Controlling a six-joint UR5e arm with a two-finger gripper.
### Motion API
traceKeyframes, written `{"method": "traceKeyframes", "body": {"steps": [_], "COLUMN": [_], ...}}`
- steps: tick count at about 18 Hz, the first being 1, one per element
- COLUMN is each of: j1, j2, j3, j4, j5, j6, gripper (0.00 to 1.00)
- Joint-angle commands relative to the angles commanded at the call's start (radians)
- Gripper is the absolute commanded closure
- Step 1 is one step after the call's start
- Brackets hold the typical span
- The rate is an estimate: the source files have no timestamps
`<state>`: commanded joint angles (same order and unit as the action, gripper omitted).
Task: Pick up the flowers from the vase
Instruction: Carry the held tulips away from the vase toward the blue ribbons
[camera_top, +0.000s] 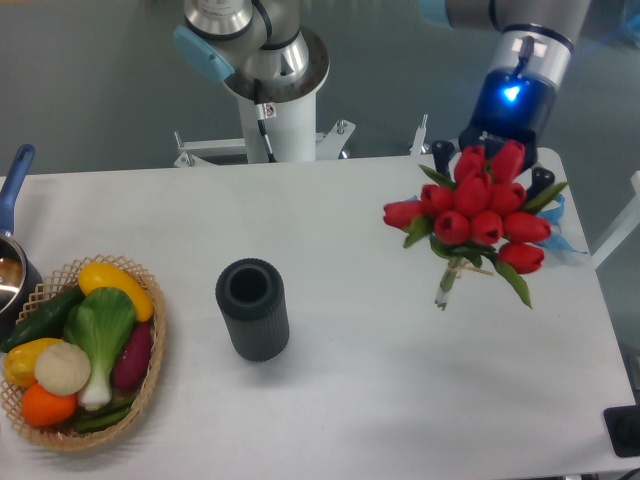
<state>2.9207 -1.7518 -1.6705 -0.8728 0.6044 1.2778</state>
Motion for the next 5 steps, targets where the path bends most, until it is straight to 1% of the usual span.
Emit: {"method": "traceKeyframes", "body": {"steps": [5], "j1": [0.003], "j2": [0.002], "j3": [-0.012], "j4": [0.002], "j5": [0.000], "j6": [0.002], "gripper": [0.71]}}
